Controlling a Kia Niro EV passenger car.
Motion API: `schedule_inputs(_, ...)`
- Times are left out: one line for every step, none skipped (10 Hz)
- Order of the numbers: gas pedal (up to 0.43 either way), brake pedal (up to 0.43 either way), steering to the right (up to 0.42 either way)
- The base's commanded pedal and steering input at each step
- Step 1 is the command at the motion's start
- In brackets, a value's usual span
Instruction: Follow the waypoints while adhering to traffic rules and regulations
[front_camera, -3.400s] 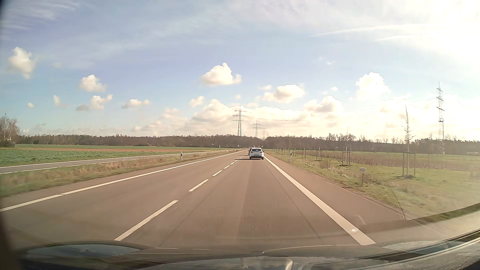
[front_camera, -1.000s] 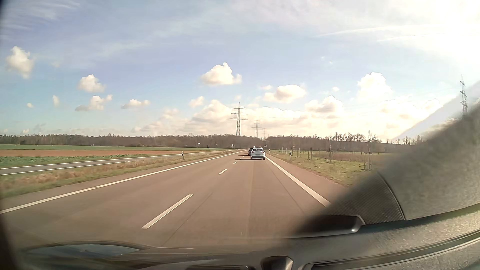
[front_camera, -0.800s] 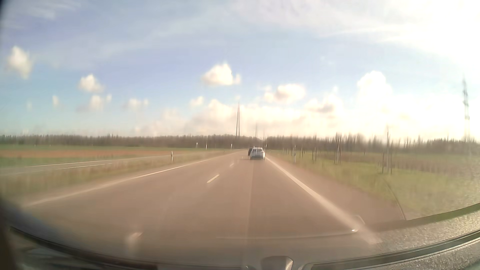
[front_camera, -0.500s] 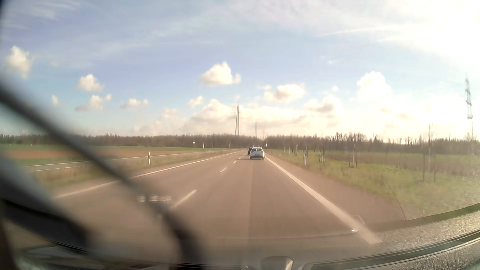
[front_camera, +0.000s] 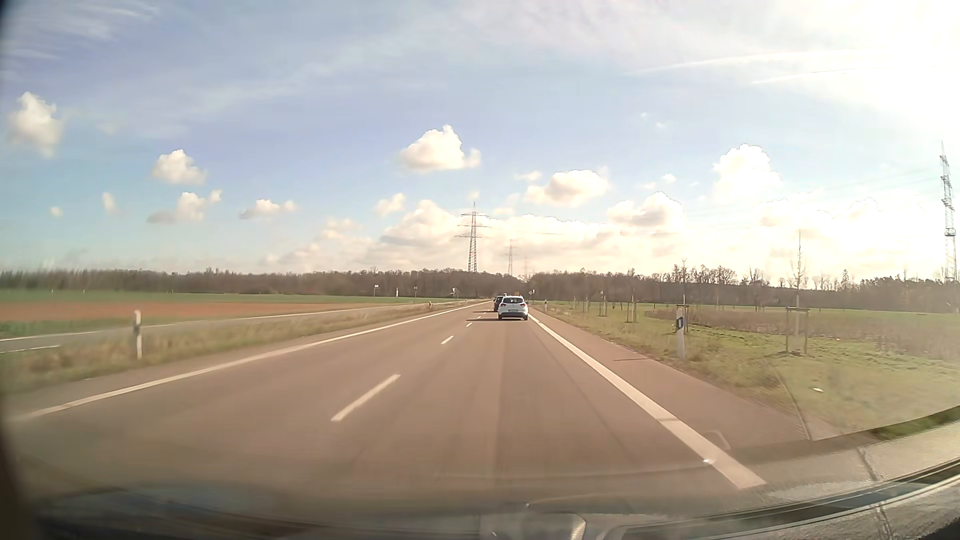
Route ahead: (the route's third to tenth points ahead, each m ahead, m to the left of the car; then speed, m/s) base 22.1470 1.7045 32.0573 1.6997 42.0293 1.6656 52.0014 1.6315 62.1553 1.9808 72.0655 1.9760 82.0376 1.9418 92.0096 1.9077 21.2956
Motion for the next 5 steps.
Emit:
schedule_inputs(0.209,0.0,0.0)
schedule_inputs(0.209,0.0,0.0)
schedule_inputs(0.209,0.0,0.0)
schedule_inputs(0.209,0.0,0.0)
schedule_inputs(0.209,0.0,0.0)
